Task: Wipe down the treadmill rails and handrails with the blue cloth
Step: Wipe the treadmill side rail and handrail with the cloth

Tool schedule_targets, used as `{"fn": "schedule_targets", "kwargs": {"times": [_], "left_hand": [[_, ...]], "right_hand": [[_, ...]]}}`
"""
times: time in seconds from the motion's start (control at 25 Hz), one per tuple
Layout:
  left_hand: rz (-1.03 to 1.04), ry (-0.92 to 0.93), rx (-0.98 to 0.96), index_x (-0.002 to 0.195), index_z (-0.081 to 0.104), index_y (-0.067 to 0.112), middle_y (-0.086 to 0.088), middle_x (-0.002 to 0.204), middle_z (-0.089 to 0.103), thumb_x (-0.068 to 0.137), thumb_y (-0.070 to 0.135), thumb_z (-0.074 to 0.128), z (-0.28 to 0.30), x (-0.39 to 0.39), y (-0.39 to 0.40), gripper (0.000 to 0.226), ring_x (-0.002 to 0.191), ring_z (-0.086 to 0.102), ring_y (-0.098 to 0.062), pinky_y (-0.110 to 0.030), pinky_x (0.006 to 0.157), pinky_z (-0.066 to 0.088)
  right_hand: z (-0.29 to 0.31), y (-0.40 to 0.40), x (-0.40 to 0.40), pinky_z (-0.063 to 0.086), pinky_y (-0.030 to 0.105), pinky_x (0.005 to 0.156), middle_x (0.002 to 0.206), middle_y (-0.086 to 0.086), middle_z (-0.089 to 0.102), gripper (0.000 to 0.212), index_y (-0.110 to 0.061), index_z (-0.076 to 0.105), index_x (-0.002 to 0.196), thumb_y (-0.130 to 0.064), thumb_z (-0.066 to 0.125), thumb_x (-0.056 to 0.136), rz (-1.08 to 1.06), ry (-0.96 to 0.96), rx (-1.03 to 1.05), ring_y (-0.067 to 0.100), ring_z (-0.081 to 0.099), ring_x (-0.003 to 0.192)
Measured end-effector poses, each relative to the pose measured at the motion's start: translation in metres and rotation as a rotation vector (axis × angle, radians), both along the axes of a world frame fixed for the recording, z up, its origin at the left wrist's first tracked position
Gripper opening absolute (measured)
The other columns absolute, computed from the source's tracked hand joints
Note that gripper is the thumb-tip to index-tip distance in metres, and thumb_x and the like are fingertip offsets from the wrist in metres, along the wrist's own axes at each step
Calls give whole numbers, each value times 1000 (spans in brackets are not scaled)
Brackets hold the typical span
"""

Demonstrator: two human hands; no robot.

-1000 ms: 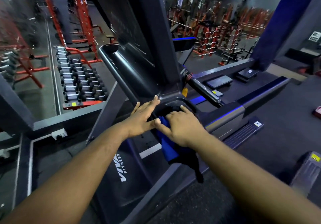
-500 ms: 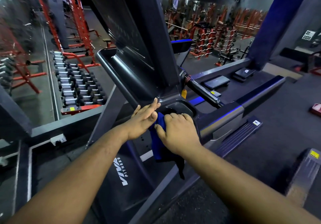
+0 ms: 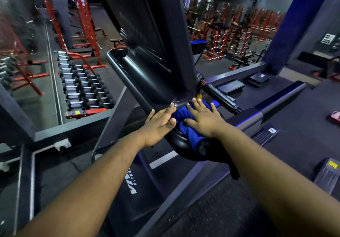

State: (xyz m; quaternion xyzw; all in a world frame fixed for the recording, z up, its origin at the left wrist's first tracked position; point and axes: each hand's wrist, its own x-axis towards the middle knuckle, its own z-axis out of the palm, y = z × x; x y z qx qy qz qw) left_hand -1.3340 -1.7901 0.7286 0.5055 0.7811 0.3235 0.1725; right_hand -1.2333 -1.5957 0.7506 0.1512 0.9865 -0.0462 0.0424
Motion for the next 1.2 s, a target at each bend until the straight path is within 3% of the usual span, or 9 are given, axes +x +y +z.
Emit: {"fn": "schedule_targets", "kwargs": {"times": [0.2,0.36,0.48,0.64,0.76,0.88,1.0,1.08,1.2], "left_hand": [[-12,15,-16,158,-8,27,15,164,16,55,100,-9,0,-1,-1,127,144,-1,10,-35,122,-15],[4,-15,3,157,-7,30,17,164,13,54,101,-9,-2,-1,0,125,145,-3,10,-35,122,-15],[10,-110,34,155,0,40,19,164,12,57,101,-6,-4,-4,1,116,146,-4,10,-32,121,-16],[9,-163,18,144,-2,56,23,164,7,65,98,-3,-6,-5,-1,90,149,-8,4,-34,122,-16],[16,-119,1,152,-5,49,21,164,5,64,98,-4,-6,-4,-3,101,147,-12,5,-36,123,-15],[8,-56,-17,156,-8,37,16,166,2,61,99,-7,-4,-2,-3,113,145,-11,9,-37,123,-15],[9,-26,-33,156,-8,36,11,167,0,59,99,-9,-6,-1,0,115,146,-13,8,-38,122,-16],[9,2,-52,157,-8,35,10,167,-1,58,98,-11,-7,-2,1,117,146,-15,8,-38,122,-16],[-4,26,-71,156,-11,35,11,167,-3,60,98,-11,-7,-4,0,116,146,-15,8,-39,122,-16]], "right_hand": [[-7,12,56,-1,46,124,165,-10,12,74,-36,24,155,-70,27,90,246,176,-50,5,2,152],[2,2,7,-3,53,123,167,1,3,80,-29,18,157,-71,32,90,11,0,18,14,-4,153],[-9,-56,-5,-2,50,123,165,11,12,74,-21,22,156,-61,32,95,-26,103,-11,21,7,153],[-23,-69,47,15,45,123,157,-2,37,68,-29,37,149,-62,39,90,139,372,63,15,29,147],[-22,-5,72,26,50,116,153,-9,42,67,-32,38,149,-60,44,89,296,354,23,11,36,143],[-9,37,69,17,57,118,157,-12,34,70,-39,27,153,-63,38,89,173,281,7,7,25,147],[-22,-17,64,7,52,123,162,-12,24,76,-38,24,154,-68,30,85,-25,335,-10,9,14,151],[-33,-53,77,7,48,123,162,-13,22,77,-36,23,155,-67,34,85,37,359,25,9,14,151],[-19,-20,72,8,52,122,161,-13,25,74,-39,25,153,-68,36,87,91,316,-12,8,16,150]]}}
